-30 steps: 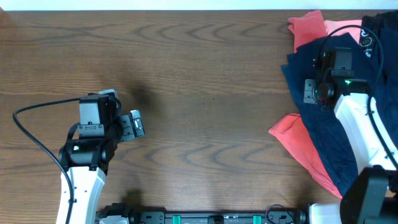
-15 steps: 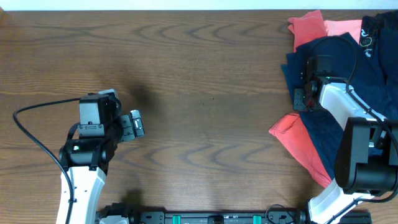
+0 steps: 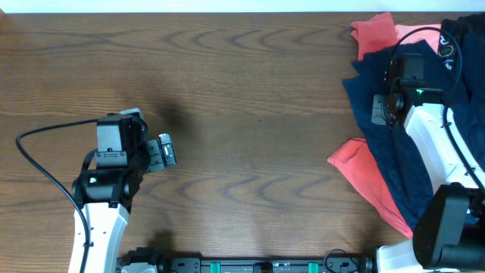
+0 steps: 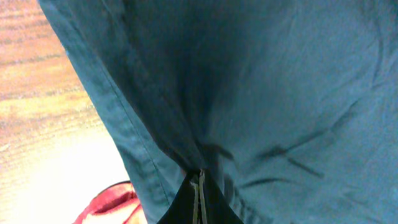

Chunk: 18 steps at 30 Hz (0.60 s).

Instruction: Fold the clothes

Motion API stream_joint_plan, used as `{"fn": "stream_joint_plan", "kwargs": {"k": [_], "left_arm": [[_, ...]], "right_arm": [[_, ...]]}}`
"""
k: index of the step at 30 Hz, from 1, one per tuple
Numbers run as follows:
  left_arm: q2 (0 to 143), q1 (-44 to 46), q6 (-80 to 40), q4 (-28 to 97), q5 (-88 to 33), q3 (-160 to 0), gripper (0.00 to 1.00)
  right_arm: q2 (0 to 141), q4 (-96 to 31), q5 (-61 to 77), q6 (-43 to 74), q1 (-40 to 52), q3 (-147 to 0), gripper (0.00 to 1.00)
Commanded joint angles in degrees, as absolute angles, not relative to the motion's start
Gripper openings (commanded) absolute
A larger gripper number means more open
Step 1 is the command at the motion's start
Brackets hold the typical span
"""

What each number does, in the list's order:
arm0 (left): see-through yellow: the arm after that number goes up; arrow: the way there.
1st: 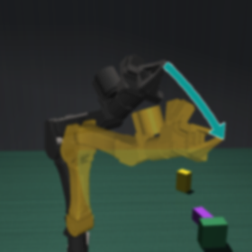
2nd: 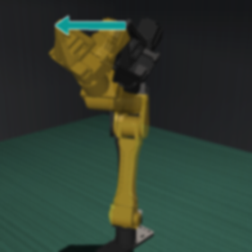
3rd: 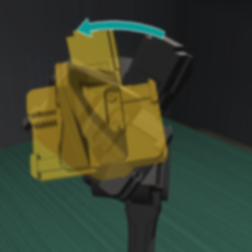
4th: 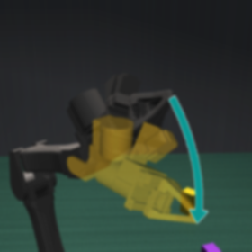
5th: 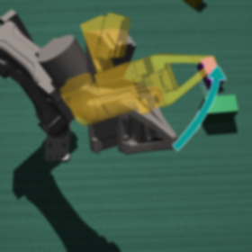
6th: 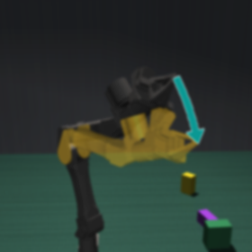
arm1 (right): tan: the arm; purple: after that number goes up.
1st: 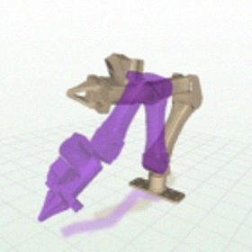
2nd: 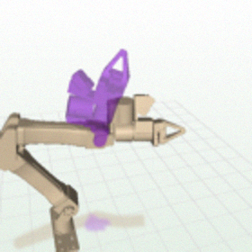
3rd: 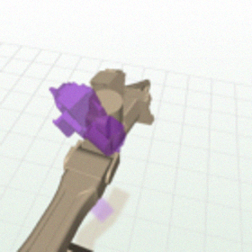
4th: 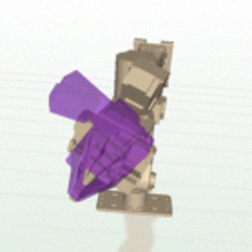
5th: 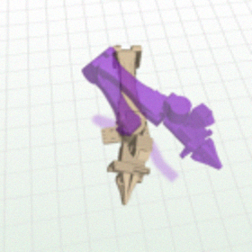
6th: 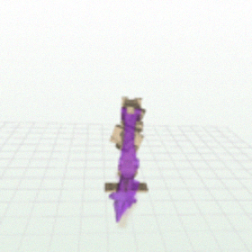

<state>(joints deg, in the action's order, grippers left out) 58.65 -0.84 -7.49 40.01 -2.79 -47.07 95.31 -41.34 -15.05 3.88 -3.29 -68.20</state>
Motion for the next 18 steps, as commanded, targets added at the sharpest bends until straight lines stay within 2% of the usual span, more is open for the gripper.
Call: {"fn": "stream_joint_plan", "kwargs": {"k": [1,6,10,15,18], "left_arm": [[58.7,-0.7,-7.7,39.8,-2.3,-48.1,0.98],[58.7,-0.7,-7.7,39.8,-2.3,-48.1,0.98],[58.7,-0.7,-7.7,39.8,-2.3,-48.1,0.98],[58.7,-0.7,-7.7,39.2,-2.3,-48.1,0.98],[58.7,-0.7,-7.7,39.1,-2.3,-48.1,0.98]], "right_arm": [[96.7,-42.2,-15.9,4.7,-3.7,-67.8,0.01],[97.6,-42.0,-13.2,4.9,-3.7,-67.5,0.01],[96.2,-42.8,-2.1,2.9,-2.5,-68.9,0.01],[93.2,-45.0,10.1,4.2,5.5,-74.0,0.01],[92.8,-41.9,10.8,7.3,12.6,-74.9,0.01]]}}
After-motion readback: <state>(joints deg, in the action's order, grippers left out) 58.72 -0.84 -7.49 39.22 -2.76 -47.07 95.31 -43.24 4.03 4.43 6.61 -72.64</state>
